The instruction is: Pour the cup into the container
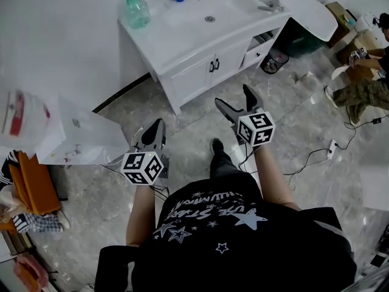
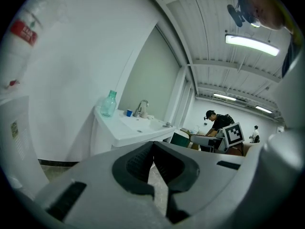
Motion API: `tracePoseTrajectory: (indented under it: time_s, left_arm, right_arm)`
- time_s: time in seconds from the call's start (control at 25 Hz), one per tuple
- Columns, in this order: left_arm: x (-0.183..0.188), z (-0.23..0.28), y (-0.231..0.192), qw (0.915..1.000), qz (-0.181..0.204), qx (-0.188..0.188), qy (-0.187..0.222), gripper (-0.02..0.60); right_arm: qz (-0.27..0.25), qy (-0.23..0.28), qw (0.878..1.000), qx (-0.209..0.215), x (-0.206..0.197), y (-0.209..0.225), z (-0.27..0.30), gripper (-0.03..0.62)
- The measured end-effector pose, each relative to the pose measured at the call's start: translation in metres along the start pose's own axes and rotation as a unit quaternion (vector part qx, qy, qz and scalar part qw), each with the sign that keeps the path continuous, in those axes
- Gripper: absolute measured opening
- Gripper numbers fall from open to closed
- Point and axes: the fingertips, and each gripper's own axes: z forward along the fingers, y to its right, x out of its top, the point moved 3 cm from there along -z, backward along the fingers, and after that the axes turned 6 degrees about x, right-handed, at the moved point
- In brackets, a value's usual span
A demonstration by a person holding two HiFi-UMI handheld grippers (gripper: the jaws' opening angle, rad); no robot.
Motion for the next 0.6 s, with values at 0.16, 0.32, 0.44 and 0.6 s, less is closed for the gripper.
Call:
tracePoseTrajectory:
  time_s: [0.16,0.32,0.44,0.6]
  left_arm:
    - [0.016,0.041,-0.004,0.9997,-0.001,0.024,0.003,0.010]
    - [0.029,0.081,-0.002,0.9987,-0.004,0.050,0.005,0.009]
    - [0.034,0.109,0.003,0.9978,-0.002,0.066,0.006,0.010]
    - [0.037,0.138,0.006,0.9962,0.005,0.087,0.006,0.009]
  right_arm:
    - [-0.005,-0.007,1.000,0.023,0.015,0.038,0.038,0.476]
    - [-0.006,-0.008,0.999,0.046,0.031,0.079,0.068,0.476]
    - [-0.003,-0.008,0.998,0.058,0.038,0.112,0.087,0.474]
    - [0.003,-0.015,0.997,0.076,0.042,0.146,0.112,0.469]
